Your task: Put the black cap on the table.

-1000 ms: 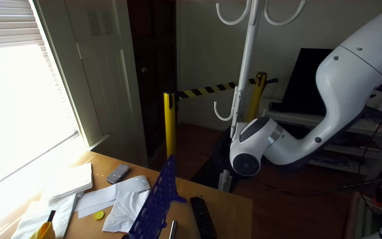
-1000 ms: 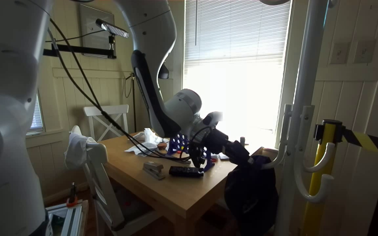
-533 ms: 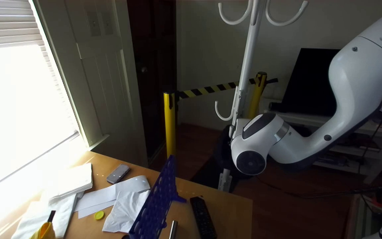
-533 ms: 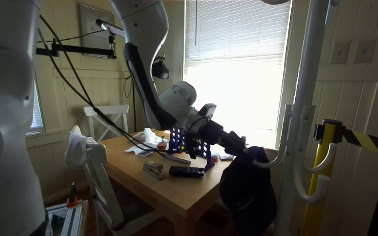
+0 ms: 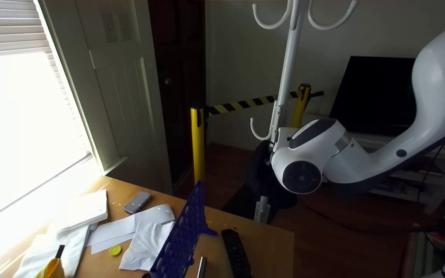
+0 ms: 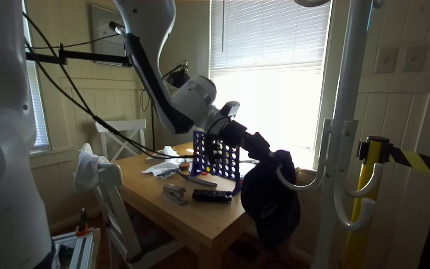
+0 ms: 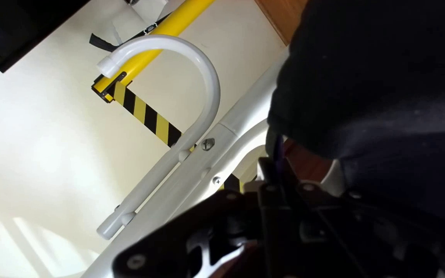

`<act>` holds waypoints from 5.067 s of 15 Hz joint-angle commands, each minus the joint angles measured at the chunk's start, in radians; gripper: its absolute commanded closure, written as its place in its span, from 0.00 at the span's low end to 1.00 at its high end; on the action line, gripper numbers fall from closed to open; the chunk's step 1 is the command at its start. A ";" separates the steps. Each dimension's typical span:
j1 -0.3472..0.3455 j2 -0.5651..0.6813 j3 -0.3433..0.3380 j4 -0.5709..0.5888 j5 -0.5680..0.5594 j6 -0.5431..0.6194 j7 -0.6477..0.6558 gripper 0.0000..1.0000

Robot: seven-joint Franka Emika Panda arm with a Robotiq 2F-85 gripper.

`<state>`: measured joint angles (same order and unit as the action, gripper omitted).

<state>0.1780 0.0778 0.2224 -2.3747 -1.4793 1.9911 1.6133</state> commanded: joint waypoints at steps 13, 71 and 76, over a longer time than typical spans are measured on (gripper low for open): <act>0.079 -0.273 0.007 -0.037 0.223 0.310 -0.139 0.99; 0.254 0.092 -0.120 0.048 1.050 0.744 -0.937 0.99; 0.271 0.137 -0.161 0.026 0.896 0.733 -0.807 0.99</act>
<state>0.4185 0.1849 0.0985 -2.3442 -0.4748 2.7282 0.7018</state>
